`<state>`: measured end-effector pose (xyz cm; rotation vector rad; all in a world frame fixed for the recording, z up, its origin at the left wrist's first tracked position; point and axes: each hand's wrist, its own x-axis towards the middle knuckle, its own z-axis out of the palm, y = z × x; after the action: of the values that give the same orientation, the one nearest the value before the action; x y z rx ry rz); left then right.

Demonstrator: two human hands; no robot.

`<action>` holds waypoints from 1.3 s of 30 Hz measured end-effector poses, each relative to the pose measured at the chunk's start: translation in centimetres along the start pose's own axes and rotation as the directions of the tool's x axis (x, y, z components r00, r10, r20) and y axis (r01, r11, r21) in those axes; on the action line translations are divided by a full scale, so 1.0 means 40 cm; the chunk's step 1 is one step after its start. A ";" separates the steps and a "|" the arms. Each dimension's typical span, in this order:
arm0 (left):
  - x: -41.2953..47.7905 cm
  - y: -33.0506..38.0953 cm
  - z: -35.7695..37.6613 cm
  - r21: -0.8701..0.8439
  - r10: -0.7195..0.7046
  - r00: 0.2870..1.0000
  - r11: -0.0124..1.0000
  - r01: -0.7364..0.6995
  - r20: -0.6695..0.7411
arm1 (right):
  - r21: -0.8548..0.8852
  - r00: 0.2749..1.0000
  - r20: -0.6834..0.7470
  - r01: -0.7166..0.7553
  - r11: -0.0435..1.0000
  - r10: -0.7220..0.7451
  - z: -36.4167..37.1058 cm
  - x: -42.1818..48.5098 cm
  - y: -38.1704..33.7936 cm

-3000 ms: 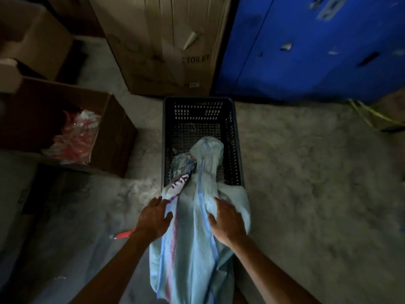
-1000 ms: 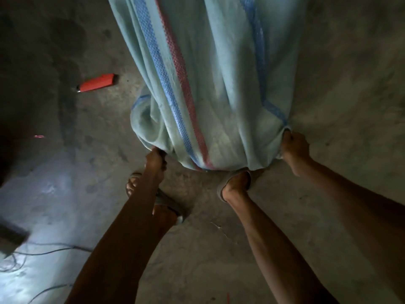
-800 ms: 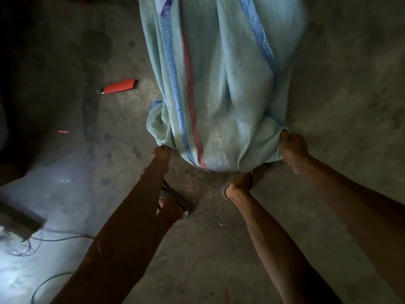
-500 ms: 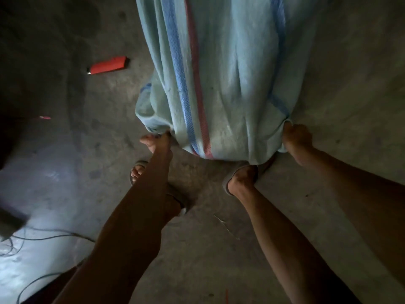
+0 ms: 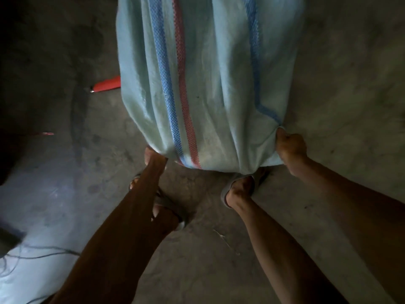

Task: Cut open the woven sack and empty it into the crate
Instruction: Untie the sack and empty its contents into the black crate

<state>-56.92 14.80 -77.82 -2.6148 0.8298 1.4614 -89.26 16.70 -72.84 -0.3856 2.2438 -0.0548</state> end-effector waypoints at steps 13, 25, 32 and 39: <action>-0.819 0.566 -0.689 -0.259 0.007 0.978 0.964 -0.061 -0.207 | 0.302 0.998 -0.009 0.055 0.952 -0.055 -0.823 -0.693 -0.495; -1.101 1.122 -1.142 -0.586 0.240 0.952 0.750 -0.306 -0.190 | 0.628 0.968 0.090 0.128 0.768 -0.235 -1.295 -0.974 -1.125; -1.076 1.373 -1.389 -0.302 0.375 0.917 0.866 -0.399 -0.136 | 0.235 0.929 0.179 0.280 0.931 -0.325 -1.408 -1.065 -1.382; -1.073 1.471 -1.526 0.009 0.426 0.900 0.904 -0.427 -0.088 | -0.352 0.831 0.156 0.551 0.757 -0.533 -1.431 -1.124 -1.527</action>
<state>-54.36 -34.06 3.65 -2.6320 1.4893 1.4354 -89.79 -33.36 7.91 -1.2403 2.0161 0.0925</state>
